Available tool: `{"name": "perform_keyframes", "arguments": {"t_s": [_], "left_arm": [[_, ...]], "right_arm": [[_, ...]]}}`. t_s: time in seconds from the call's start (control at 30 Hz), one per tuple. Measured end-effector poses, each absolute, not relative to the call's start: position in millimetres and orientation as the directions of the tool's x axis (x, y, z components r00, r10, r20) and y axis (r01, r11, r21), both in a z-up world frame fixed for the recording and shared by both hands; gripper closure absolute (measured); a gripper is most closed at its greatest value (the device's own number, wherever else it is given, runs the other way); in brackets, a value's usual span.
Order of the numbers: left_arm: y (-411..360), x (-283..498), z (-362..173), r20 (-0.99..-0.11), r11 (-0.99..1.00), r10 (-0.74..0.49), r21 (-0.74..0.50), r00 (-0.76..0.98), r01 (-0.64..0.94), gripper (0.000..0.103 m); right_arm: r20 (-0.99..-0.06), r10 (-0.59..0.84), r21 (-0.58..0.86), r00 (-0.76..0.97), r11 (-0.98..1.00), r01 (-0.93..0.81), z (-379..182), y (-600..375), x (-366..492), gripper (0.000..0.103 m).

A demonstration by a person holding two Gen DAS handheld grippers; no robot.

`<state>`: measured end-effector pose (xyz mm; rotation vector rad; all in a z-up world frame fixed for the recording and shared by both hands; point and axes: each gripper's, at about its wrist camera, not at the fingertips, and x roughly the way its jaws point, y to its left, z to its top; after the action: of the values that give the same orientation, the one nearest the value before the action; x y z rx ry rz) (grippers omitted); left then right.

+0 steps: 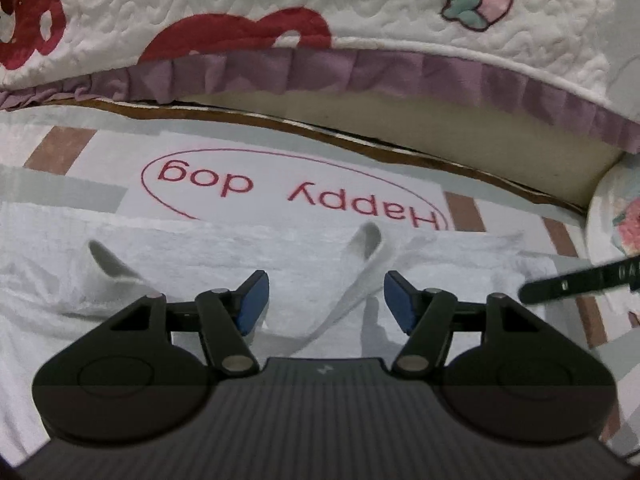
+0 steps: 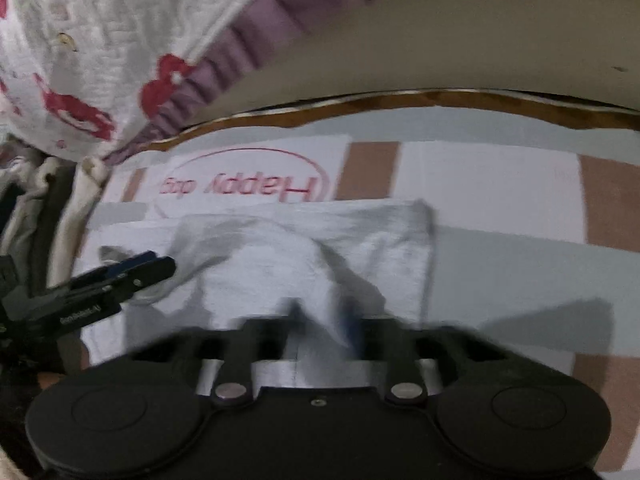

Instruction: Fold clothes

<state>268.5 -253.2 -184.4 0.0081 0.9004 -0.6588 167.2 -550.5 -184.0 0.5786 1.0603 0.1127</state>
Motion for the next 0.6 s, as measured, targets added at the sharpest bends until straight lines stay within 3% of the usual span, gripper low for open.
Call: {"name": "perform_keyframes", "arguments": {"t_s": [0.1,0.2,0.27,0.4,0.5,0.6], "left_arm": [[-250.2,257.1,-178.7,-0.696,0.788,-0.542,-0.226,0.471,0.573,0.04],[-245.4,248.7,-172.7,-0.642,0.754,-0.6,-0.255,0.477,0.605,0.04],[-248.3,244.5,-174.2,-0.649,0.736,-0.619,-0.28,0.444,0.616,0.038],[-259.4,223.5,-180.3,-0.678,0.689,-0.64,-0.298,0.362,0.661,0.038],[-265.0,198.3,-184.6,-0.689,0.641,-0.66,-0.311,0.298,0.701,0.038],[-264.7,172.5,-187.3,-0.7,0.611,-0.667,-0.319,0.254,0.725,0.038]], "right_arm": [[-0.703,0.441,0.589,0.558,0.8,0.11,-161.9,-547.8,166.5,0.089],[-0.512,0.57,0.718,0.642,0.695,-0.044,-133.9,-554.6,159.5,0.09],[-0.448,0.561,0.726,0.696,0.683,-0.084,-129.3,-566.0,154.6,0.09],[-0.579,0.397,0.655,0.712,0.747,0.116,-158.6,-584.6,153.9,0.086],[-0.62,0.349,0.653,0.702,0.726,0.215,-170.3,-593.7,153.5,0.066],[-0.624,0.35,0.684,0.699,0.677,0.272,-168.4,-600.7,150.3,0.065]]}}
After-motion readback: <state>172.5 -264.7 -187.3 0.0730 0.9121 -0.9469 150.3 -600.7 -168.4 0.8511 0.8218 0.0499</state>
